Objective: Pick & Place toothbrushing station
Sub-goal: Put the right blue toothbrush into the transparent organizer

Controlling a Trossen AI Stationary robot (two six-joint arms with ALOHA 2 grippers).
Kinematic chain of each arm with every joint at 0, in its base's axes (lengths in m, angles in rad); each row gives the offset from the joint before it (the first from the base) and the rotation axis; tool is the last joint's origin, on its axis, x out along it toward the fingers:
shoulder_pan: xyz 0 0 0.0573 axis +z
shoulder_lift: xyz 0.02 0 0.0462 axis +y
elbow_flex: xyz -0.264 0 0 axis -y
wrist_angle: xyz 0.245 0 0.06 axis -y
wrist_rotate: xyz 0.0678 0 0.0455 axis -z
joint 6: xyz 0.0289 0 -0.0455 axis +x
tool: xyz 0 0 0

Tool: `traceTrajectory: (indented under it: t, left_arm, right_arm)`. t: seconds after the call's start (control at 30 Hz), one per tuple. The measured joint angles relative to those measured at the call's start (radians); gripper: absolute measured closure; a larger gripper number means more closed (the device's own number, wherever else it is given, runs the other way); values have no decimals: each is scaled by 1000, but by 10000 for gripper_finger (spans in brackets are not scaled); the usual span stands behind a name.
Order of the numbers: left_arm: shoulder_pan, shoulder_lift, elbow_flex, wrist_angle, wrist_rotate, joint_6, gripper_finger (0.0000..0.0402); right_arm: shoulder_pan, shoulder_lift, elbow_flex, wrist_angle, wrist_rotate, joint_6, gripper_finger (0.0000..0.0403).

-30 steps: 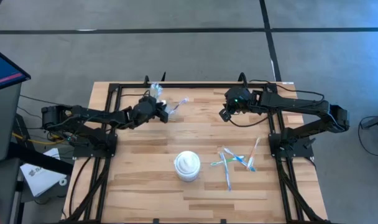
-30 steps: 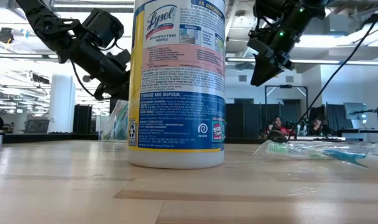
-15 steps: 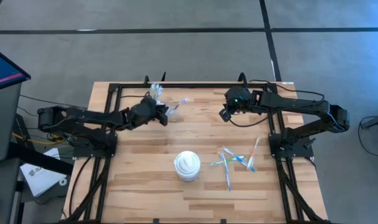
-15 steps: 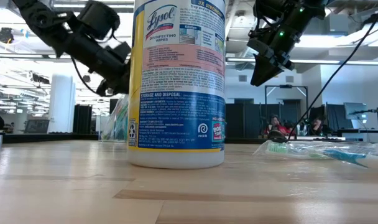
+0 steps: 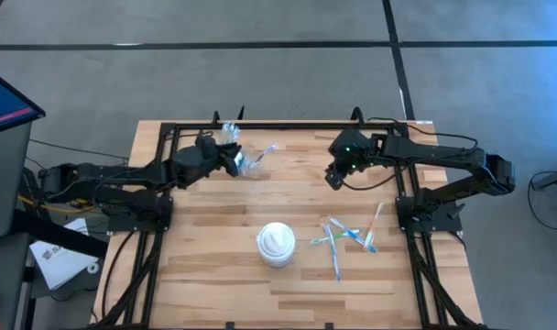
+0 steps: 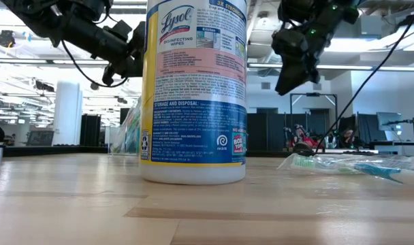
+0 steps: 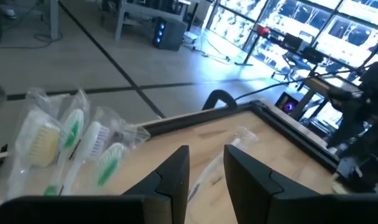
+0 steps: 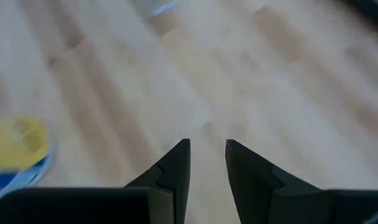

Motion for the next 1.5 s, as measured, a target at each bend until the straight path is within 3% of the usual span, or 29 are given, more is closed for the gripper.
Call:
traceTrajectory:
  t: [0.17, 0.33, 0.63, 0.93, 1.1, 1.5]
  left_arm:
    - [0, -1, 0, 2, 31, -30, 307]
    - [0, -1, 0, 3, 31, -72, 307]
    - [0, -1, 0, 3, 51, -80, 307]
    - [0, 0, 0, 3, 177, -99, 307]
    - [0, 0, 0, 3, 231, -103, 307]
    - [-2, 0, 0, 9, 250, -103, 307]
  right_arm:
    - [6, 0, 0, -124, -164, 0, 308]
    - [72, 0, 0, -225, -226, 5, 308]
    - [235, 0, 0, -223, -212, 251, 308]
    - [358, 2, -7, -227, -115, 446, 308]
    - [398, 57, -46, -202, -114, 528, 303]
    - [440, 229, -49, -196, -89, 521, 197]
